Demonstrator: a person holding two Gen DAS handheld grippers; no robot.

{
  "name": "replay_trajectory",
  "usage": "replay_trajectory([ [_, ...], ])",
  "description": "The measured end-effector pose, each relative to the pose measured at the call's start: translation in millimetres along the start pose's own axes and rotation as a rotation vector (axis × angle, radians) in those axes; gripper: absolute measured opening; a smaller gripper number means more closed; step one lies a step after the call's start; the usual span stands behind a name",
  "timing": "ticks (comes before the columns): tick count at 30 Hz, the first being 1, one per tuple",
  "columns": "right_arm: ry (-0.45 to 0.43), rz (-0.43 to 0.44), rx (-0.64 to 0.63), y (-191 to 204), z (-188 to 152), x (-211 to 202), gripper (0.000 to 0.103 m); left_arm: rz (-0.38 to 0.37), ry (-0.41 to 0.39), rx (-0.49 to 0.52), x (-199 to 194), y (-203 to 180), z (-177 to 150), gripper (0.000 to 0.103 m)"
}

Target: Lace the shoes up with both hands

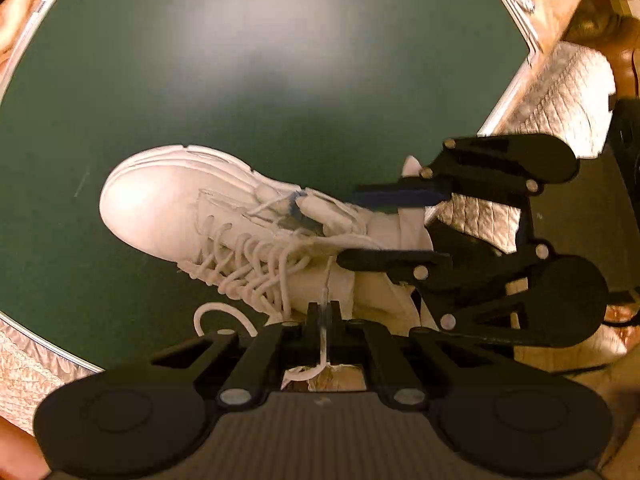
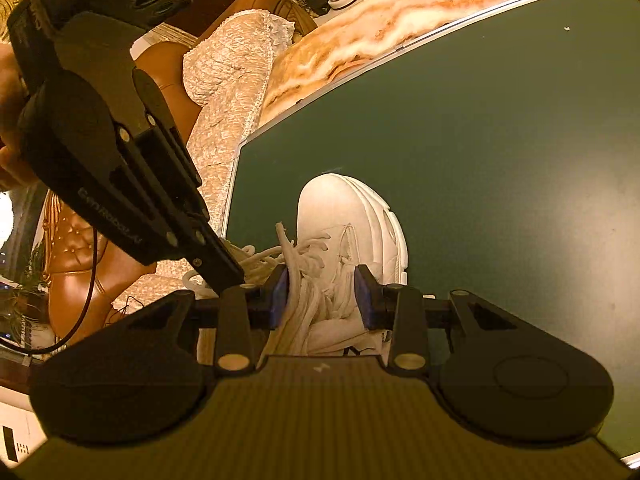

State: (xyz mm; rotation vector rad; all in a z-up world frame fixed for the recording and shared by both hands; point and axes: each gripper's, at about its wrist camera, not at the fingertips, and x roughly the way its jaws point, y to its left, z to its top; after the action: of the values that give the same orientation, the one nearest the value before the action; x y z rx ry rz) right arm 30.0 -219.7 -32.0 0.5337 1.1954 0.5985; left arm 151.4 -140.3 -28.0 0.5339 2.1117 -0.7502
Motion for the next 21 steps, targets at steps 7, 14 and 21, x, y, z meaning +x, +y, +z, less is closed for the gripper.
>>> replay_trajectory([
  [7,0.006,0.024,0.002,-5,2,2,0.041,0.029,0.009,-0.043,11,10,-4,0.001],
  [14,0.012,0.036,0.001,-7,3,4,0.041,0.033,0.000,-0.071,9,16,-10,0.001],
  [21,0.013,0.044,-0.001,-8,1,2,0.041,0.031,-0.003,-0.085,10,22,-13,0.001],
])
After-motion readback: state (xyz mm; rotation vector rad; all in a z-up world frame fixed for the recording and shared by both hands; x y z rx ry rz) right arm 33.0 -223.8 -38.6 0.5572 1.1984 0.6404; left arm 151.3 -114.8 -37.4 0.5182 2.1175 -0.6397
